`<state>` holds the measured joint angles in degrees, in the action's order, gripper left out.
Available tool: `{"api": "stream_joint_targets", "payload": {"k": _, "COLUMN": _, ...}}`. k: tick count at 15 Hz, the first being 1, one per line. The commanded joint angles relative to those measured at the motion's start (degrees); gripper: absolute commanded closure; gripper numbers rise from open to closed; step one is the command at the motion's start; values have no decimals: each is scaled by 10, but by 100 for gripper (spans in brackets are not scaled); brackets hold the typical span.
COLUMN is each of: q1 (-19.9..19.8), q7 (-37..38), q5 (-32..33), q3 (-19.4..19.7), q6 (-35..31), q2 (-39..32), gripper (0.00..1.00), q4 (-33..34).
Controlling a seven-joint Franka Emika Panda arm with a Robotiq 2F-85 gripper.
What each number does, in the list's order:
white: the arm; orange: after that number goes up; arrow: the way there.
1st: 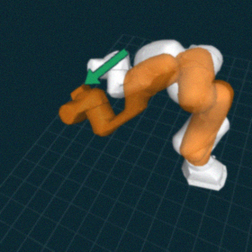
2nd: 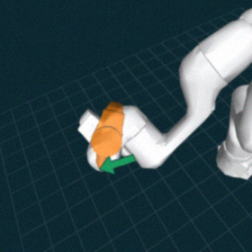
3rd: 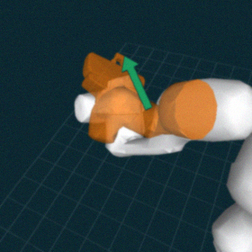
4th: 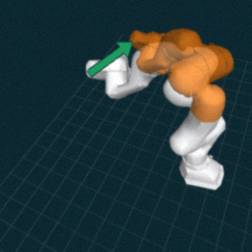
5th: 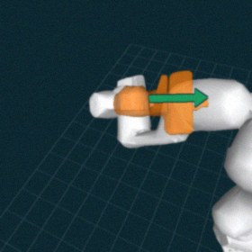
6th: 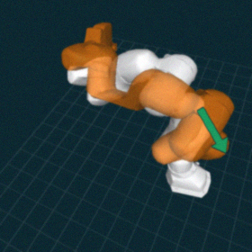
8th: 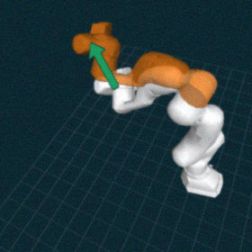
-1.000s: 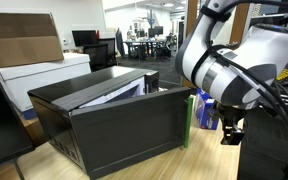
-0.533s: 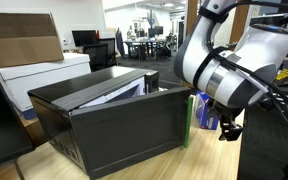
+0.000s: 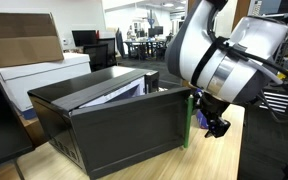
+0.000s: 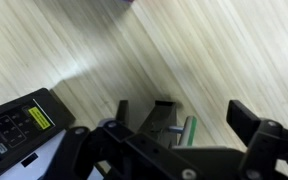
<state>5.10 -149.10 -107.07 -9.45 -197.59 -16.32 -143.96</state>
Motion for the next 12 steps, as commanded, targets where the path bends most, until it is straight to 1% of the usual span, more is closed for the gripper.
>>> {"api": "stream_joint_targets", "payload": {"k": 1, "q1": -37, "q7": 0, "q5": -35, "q3": -25, "q6": -12, "q2": -45, "gripper": 0, "q4": 5}}
{"api": "stream_joint_targets", "payload": {"k": 2, "q1": -25, "q7": 1, "q5": -48, "q3": -5, "q6": -8, "q2": -52, "gripper": 0, "q4": 3}}
{"api": "stream_joint_targets", "payload": {"k": 3, "q1": -32, "q7": 1, "q5": -62, "q3": -7, "q6": -9, "q2": -63, "gripper": 0, "q4": 1}}
{"api": "stream_joint_targets", "payload": {"k": 5, "q1": -52, "q7": 1, "q5": -70, "q3": -22, "q6": -10, "q2": -77, "gripper": 0, "q4": -7}}
{"api": "stream_joint_targets", "payload": {"k": 6, "q1": -49, "q7": 1, "q5": -74, "q3": -18, "q6": -10, "q2": -82, "gripper": 0, "q4": -9}}
{"api": "stream_joint_targets", "payload": {"k": 8, "q1": -29, "q7": 1, "q5": -91, "q3": 7, "q6": -9, "q2": -94, "gripper": 0, "q4": -12}}
{"api": "stream_joint_targets", "payload": {"k": 9, "q1": -29, "q7": 1, "q5": -104, "q3": 11, "q6": -9, "q2": -99, "gripper": 0, "q4": -13}}
{"api": "stream_joint_targets", "payload": {"k": 12, "q1": -62, "q7": 1, "q5": -150, "q3": -13, "q6": -9, "q2": -91, "gripper": 0, "q4": -17}}
